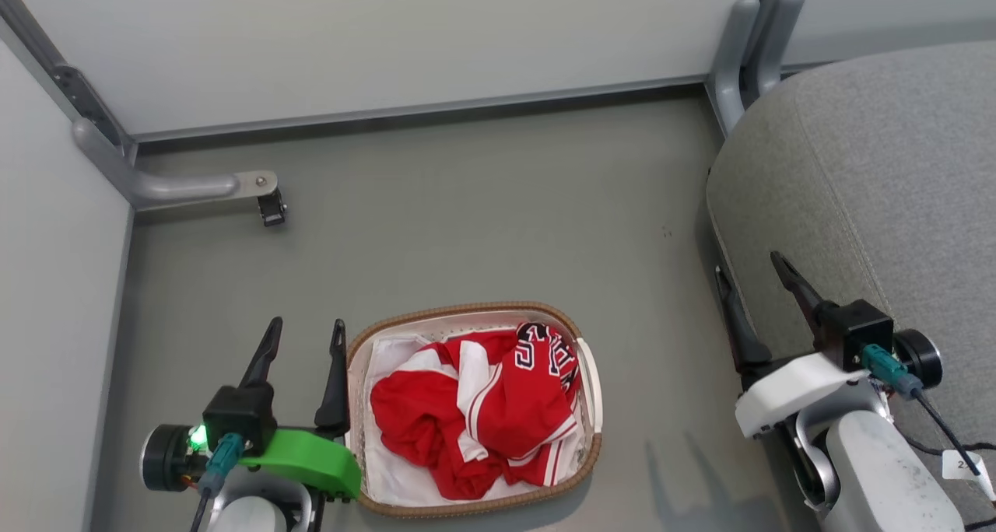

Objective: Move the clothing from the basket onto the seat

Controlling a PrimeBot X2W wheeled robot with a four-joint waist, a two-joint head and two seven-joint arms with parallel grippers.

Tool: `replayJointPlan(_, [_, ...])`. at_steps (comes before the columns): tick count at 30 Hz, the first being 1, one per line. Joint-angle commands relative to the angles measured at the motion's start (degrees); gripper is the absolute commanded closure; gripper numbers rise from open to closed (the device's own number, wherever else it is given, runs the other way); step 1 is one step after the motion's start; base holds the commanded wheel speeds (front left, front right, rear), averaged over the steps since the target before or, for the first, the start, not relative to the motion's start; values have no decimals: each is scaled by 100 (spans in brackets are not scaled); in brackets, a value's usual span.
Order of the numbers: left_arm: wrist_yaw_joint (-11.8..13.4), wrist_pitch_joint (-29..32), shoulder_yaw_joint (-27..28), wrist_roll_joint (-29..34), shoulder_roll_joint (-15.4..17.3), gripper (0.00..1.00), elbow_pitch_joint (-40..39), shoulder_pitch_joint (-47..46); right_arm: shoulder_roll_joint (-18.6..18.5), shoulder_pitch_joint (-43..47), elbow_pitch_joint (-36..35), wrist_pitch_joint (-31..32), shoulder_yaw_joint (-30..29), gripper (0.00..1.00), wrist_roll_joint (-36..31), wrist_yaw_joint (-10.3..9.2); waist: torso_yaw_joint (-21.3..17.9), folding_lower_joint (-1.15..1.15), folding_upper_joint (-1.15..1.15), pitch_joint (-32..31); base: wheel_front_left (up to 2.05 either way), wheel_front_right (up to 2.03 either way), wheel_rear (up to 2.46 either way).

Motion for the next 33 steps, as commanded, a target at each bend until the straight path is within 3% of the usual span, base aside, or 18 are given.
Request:
replayJointPlan(1, [-22,0,-89,-45,11,0,56,-223,-36,-183,-91,-26,4,0,28,-2,-202,0,0,573,0,0,0])
replayJointPlan(10, [-57,1,-844,-111,17,0,672,-1209,-30,-917,-635,-26,-9,0,72,-3,-618,0,0,1805,0,0,0])
replayJointPlan(18, [-108,3,-1290,-282,24,0,1680,-2185,-9,-1444,-1073,-25,138,0,41,-3,-943,0,0,2811,0,0,0])
replayJointPlan(26, [-186,2,-1632,-499,28,0,2752,-2921,69,-1815,-1356,-25,308,0,66,-3,-1204,0,0,3562,0,0,0])
replayJointPlan(33, [-212,2,-2108,-1051,24,0,3296,-3278,119,-1890,-1398,-26,368,0,94,-3,-1326,0,0,3995,0,0,0])
